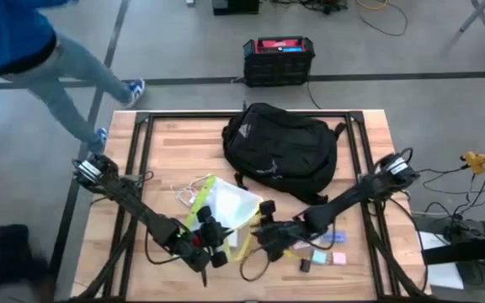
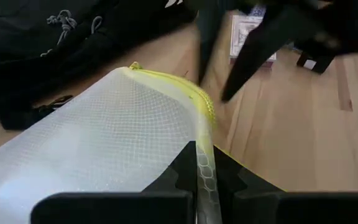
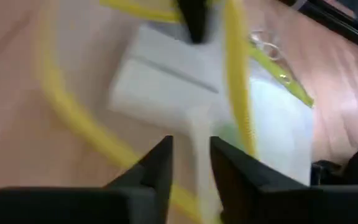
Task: Unpack backpack
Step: Remove the packed green earphone from the yellow green zip bag
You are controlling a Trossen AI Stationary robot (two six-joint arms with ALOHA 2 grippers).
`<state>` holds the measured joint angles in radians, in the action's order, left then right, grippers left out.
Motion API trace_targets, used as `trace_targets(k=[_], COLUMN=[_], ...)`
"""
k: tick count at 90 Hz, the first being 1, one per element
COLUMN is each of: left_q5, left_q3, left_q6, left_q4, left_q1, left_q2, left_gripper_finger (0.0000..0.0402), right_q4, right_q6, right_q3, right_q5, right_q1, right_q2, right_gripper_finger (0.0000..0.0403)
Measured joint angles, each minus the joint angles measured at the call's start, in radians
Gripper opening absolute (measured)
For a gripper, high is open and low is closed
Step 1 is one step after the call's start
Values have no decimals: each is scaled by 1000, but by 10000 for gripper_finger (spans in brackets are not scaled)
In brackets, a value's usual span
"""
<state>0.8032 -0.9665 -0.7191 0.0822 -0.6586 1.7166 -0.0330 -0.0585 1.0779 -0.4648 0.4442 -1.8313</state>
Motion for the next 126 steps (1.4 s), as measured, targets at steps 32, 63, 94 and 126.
trace_targets(k=[32,63,94,126], left_q5=[6,4,-5,0], left_q3=[-1,-1,0,1], left_q6=[4,56,37,-27], left_q4=[-51,-97,-46,94], left_q1=[1,1,-1,-6], left_q2=[0,0,0,-46], left_gripper_finger=[0,0,0,0], right_q4=[-65,-167,-184,1], right_q6=[17,-31,-90,-76], right_q3=[13,13,13,13], right_q5=[-3,49,46,17], right_q1=[-109,-227,-202,-56], right_q2=[-133,-136,-136,-32], right_gripper_finger=[282,281,16,1])
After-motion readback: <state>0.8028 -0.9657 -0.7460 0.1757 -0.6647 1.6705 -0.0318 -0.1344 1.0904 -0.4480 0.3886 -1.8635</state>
